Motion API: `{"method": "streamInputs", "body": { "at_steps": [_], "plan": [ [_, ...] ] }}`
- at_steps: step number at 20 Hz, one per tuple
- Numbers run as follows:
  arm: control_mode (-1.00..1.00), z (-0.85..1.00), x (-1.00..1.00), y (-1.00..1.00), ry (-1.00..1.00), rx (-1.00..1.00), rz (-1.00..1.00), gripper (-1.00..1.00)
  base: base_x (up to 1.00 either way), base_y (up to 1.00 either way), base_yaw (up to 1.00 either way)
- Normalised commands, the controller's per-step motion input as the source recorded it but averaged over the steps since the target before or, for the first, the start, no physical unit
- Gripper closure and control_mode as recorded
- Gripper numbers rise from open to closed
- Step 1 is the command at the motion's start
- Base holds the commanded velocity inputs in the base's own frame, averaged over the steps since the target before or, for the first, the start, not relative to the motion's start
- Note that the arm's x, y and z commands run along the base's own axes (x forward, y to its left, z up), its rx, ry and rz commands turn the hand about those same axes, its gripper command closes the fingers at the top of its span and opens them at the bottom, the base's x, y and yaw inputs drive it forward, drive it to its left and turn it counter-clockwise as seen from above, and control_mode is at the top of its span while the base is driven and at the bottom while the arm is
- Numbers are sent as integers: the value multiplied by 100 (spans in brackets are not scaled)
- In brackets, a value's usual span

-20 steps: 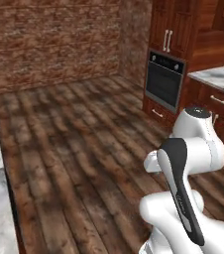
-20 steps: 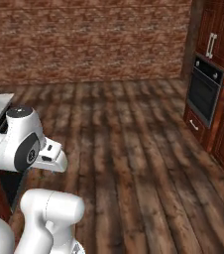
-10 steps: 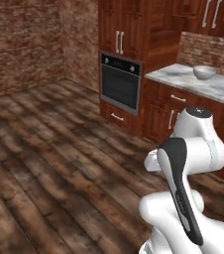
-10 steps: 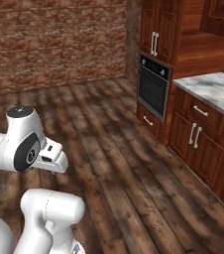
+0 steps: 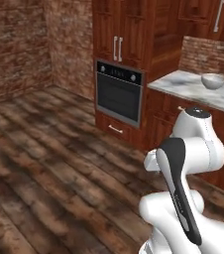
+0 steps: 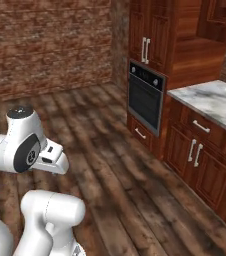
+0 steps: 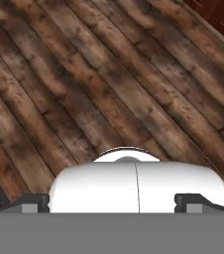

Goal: Pick the cup and bowl from the counter and place them on the counter next to the sink.

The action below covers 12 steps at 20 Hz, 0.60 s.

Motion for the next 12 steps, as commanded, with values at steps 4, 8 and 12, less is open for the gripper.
{"method": "streamInputs", "body": {
  "at_steps": [4, 8, 12],
  "plan": [
    [100, 0, 0, 0, 0, 0, 0, -100, 100, -13, -33],
    [100, 0, 0, 0, 0, 0, 0, -100, 99, -24, -44],
    [100, 0, 0, 0, 0, 0, 0, -100, 95, -9, -54]
  ]
}}
